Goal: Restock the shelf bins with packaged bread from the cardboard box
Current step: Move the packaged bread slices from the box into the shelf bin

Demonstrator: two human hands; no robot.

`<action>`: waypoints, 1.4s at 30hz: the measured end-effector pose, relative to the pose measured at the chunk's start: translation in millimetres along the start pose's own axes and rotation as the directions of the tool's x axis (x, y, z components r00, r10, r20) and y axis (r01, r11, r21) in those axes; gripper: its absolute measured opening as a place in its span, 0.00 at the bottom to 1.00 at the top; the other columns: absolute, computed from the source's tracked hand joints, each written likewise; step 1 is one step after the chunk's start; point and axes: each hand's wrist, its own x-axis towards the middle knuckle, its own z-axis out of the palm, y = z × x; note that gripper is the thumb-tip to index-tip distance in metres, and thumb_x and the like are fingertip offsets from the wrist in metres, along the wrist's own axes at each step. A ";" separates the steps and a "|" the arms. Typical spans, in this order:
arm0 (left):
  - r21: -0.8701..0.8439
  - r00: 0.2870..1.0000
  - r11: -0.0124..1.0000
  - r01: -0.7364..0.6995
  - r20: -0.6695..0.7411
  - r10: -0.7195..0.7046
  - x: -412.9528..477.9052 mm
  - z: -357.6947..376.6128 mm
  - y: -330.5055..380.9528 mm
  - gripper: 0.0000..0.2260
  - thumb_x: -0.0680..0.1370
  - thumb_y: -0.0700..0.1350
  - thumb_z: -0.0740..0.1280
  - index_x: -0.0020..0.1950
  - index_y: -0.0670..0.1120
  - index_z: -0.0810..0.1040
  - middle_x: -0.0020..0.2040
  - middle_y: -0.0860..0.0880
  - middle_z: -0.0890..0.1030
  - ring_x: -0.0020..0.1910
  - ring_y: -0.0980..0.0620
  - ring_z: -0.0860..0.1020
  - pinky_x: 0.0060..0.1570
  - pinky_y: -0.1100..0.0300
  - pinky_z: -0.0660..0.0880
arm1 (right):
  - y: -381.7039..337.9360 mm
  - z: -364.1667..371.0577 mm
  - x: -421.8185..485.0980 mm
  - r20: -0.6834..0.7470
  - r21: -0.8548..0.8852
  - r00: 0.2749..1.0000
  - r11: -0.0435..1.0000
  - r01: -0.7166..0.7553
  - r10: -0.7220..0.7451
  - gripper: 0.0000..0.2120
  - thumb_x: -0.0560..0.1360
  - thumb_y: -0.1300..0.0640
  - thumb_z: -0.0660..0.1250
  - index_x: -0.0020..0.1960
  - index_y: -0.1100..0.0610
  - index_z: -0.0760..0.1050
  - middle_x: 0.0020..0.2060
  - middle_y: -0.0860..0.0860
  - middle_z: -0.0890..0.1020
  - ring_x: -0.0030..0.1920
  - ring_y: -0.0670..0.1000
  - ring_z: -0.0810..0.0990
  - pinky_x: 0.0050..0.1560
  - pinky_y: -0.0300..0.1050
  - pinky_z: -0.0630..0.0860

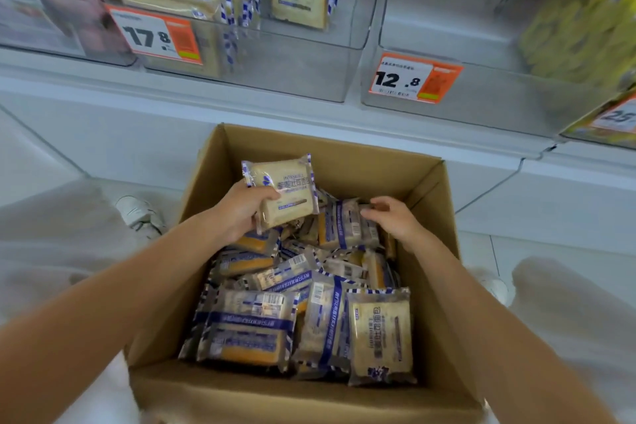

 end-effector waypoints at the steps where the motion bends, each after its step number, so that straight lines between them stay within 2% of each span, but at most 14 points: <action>1: 0.013 1.000 1.000 0.008 -0.010 -0.008 2.6 -4.3 -3.3 0.15 0.80 0.36 0.64 0.66 0.46 0.75 0.59 0.42 0.82 0.55 0.41 0.82 0.55 0.42 0.78 | 11.5 8.6 9.4 0.015 -0.030 0.999 0.999 -0.036 0.036 0.29 0.75 0.48 0.71 0.72 0.55 0.68 0.69 0.54 0.70 0.67 0.54 0.71 0.66 0.49 0.70; 7: 0.036 0.996 0.999 0.018 -0.082 -0.015 10.4 -17.9 -14.0 0.12 0.79 0.37 0.66 0.62 0.46 0.76 0.57 0.44 0.83 0.54 0.44 0.82 0.48 0.51 0.80 | 33.6 50.6 32.3 0.026 0.072 0.990 0.987 -0.143 0.142 0.38 0.73 0.53 0.74 0.76 0.58 0.59 0.70 0.53 0.71 0.68 0.56 0.72 0.67 0.50 0.71; 14: 0.000 0.993 0.999 0.033 -0.117 -0.032 7.0 -8.6 -10.4 0.12 0.80 0.37 0.65 0.63 0.46 0.76 0.59 0.43 0.82 0.56 0.42 0.81 0.57 0.43 0.78 | 25.6 46.6 23.9 0.026 0.043 0.995 0.995 -0.093 0.092 0.15 0.75 0.63 0.70 0.61 0.59 0.77 0.57 0.56 0.82 0.52 0.53 0.81 0.51 0.49 0.80; 18: -0.034 0.993 0.999 0.021 -0.115 -0.025 -2.6 -3.9 0.3 0.12 0.81 0.39 0.63 0.64 0.48 0.74 0.58 0.42 0.82 0.54 0.41 0.82 0.55 0.41 0.79 | 4.6 22.2 -7.9 -0.085 -0.163 0.981 0.974 0.160 -0.176 0.10 0.77 0.60 0.67 0.57 0.59 0.80 0.51 0.54 0.83 0.47 0.52 0.81 0.43 0.44 0.76; 20: -0.042 0.995 0.999 0.034 -0.091 -0.038 -8.9 -4.0 3.5 0.12 0.82 0.41 0.63 0.66 0.48 0.73 0.59 0.42 0.82 0.53 0.42 0.82 0.53 0.42 0.79 | -9.2 11.6 -25.3 -0.139 -0.172 0.925 0.929 0.329 -0.353 0.10 0.78 0.60 0.66 0.58 0.57 0.79 0.50 0.50 0.83 0.46 0.43 0.80 0.41 0.34 0.74; 23: -0.144 0.994 0.984 0.107 0.026 -0.104 -18.1 -5.0 6.7 0.13 0.83 0.49 0.61 0.67 0.48 0.73 0.61 0.41 0.82 0.54 0.42 0.82 0.53 0.42 0.79 | -33.2 11.1 -52.2 -0.155 -0.075 0.808 0.822 0.564 -0.569 0.18 0.78 0.65 0.65 0.66 0.54 0.76 0.58 0.47 0.81 0.56 0.38 0.77 0.56 0.32 0.71; 26: -0.230 0.967 0.960 0.161 0.232 -0.106 -22.3 -6.7 8.8 0.24 0.79 0.64 0.58 0.66 0.49 0.76 0.61 0.41 0.82 0.59 0.41 0.81 0.59 0.42 0.77 | -46.1 28.4 -64.8 0.041 -0.192 0.734 0.716 0.672 -0.678 0.27 0.77 0.70 0.63 0.68 0.46 0.73 0.74 0.45 0.66 0.74 0.43 0.60 0.74 0.36 0.57; 27: -0.223 0.962 0.964 0.142 0.262 -0.081 -23.7 -5.9 9.4 0.25 0.77 0.64 0.60 0.67 0.49 0.75 0.61 0.41 0.82 0.59 0.41 0.81 0.59 0.43 0.77 | -48.6 35.0 -65.0 0.127 -0.169 0.736 0.717 0.676 -0.665 0.29 0.76 0.73 0.62 0.67 0.44 0.73 0.76 0.43 0.61 0.76 0.42 0.55 0.74 0.35 0.56; 29: -0.183 0.968 0.981 0.071 0.251 -0.023 -24.8 -4.4 9.2 0.21 0.78 0.55 0.65 0.68 0.47 0.75 0.60 0.43 0.82 0.58 0.43 0.82 0.57 0.45 0.79 | -53.3 44.0 -64.8 0.190 0.042 0.798 0.817 0.576 -0.572 0.30 0.75 0.74 0.61 0.67 0.46 0.74 0.76 0.42 0.57 0.76 0.41 0.53 0.68 0.31 0.64; 31: -0.138 0.975 0.990 0.024 0.220 0.007 -23.4 -5.1 8.4 0.17 0.79 0.47 0.67 0.68 0.46 0.75 0.60 0.43 0.83 0.57 0.44 0.82 0.58 0.43 0.78 | -57.7 45.8 -59.3 0.153 0.318 0.891 0.875 0.366 -0.428 0.29 0.75 0.67 0.67 0.73 0.49 0.67 0.73 0.45 0.65 0.73 0.46 0.65 0.60 0.34 0.74; 33: -0.150 0.969 0.988 0.039 0.248 -0.001 -21.2 -6.0 7.0 0.16 0.80 0.45 0.66 0.67 0.46 0.76 0.60 0.43 0.83 0.59 0.43 0.81 0.62 0.41 0.75 | -57.6 43.6 -47.1 0.184 0.479 0.936 0.859 0.182 -0.301 0.39 0.71 0.53 0.76 0.76 0.49 0.60 0.68 0.49 0.74 0.65 0.49 0.76 0.62 0.48 0.77; 35: -0.119 0.964 0.993 0.028 0.267 0.005 -21.4 -5.5 7.3 0.15 0.80 0.48 0.66 0.66 0.47 0.76 0.59 0.45 0.83 0.59 0.44 0.81 0.63 0.41 0.74 | -60.2 42.1 -38.7 0.212 0.469 0.937 0.870 0.151 -0.276 0.37 0.67 0.49 0.78 0.71 0.50 0.66 0.63 0.51 0.79 0.60 0.50 0.80 0.62 0.54 0.78; 40: 0.147 0.986 0.975 -0.168 0.034 0.165 -25.6 -4.0 12.7 0.33 0.68 0.58 0.77 0.66 0.46 0.69 0.55 0.46 0.82 0.49 0.48 0.82 0.51 0.50 0.79 | -77.5 47.1 -43.7 0.063 0.309 0.960 0.920 0.241 -0.272 0.33 0.67 0.45 0.78 0.67 0.50 0.68 0.58 0.46 0.80 0.56 0.45 0.81 0.51 0.41 0.80; 42: 0.200 0.973 0.958 -0.208 -0.058 0.224 -30.4 -5.9 18.1 0.32 0.70 0.56 0.76 0.66 0.48 0.64 0.56 0.48 0.79 0.50 0.50 0.81 0.46 0.51 0.80 | -87.4 44.7 -50.9 0.041 0.273 0.961 0.929 0.251 -0.272 0.36 0.67 0.42 0.77 0.68 0.50 0.66 0.58 0.45 0.79 0.57 0.46 0.80 0.53 0.41 0.78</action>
